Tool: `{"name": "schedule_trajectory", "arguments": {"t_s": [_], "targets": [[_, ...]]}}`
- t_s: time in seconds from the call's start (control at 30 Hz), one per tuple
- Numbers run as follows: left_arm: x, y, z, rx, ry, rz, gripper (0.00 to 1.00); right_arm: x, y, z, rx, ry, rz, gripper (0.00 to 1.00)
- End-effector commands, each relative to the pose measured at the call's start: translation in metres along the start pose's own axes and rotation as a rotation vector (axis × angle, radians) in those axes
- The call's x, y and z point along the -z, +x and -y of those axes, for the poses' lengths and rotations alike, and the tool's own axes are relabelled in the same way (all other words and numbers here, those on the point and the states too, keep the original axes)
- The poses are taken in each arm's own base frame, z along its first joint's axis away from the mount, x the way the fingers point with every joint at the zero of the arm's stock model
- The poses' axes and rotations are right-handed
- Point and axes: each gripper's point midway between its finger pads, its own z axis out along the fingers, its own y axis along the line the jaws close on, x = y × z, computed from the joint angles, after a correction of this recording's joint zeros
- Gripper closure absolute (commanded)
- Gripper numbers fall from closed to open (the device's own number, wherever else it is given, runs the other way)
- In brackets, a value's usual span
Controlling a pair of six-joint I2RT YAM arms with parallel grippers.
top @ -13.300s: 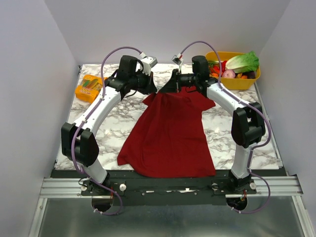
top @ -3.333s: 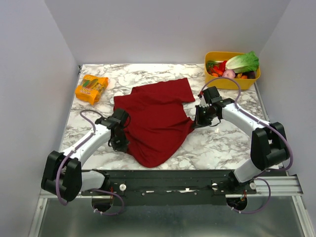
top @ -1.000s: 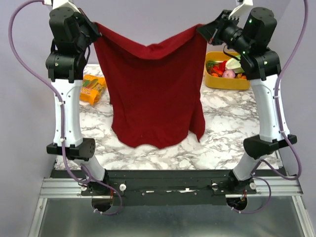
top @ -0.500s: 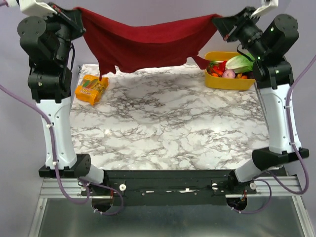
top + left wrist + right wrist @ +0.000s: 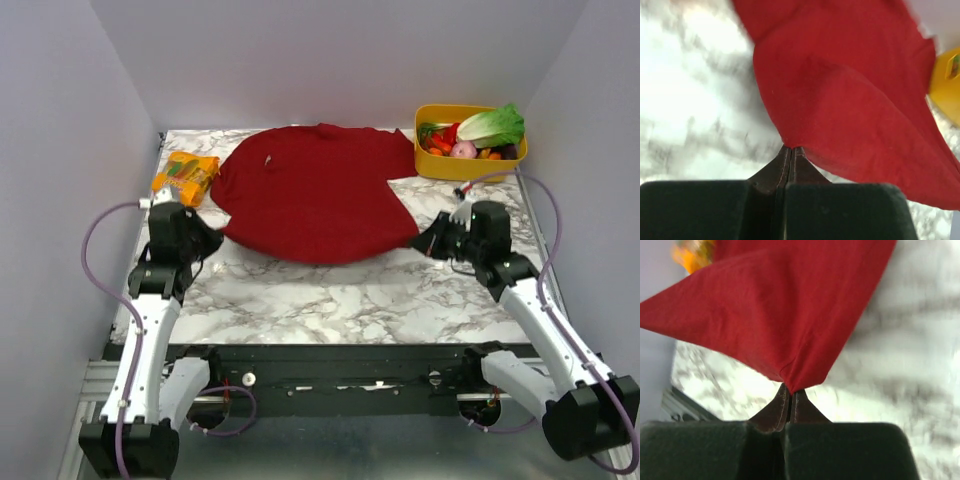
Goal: Pin the brooch onto the clothing
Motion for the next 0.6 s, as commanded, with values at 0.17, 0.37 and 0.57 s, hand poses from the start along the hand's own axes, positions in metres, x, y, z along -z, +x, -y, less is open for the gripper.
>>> {"name": "schedule_trajectory", "arguments": {"t_s": [0.17, 0.37, 0.57], "targets": [[0.045, 0.100, -0.052, 0.156, -0.076, -0.194, 1.00, 0.032, 0.132, 0.037, -0.213, 0.081, -0.293, 0.99], [0.051, 0.139, -0.077, 0.195, -0.148, -0.285, 1.00, 0.048, 0.153, 0.052, -0.243, 0.185, -0.350, 0.99], [0.060, 0.147, -0.092, 0.196, -0.224, -0.305, 1.00, 0.061, 0.172, 0.053, -0.284, 0.208, -0.422, 0.99]]}}
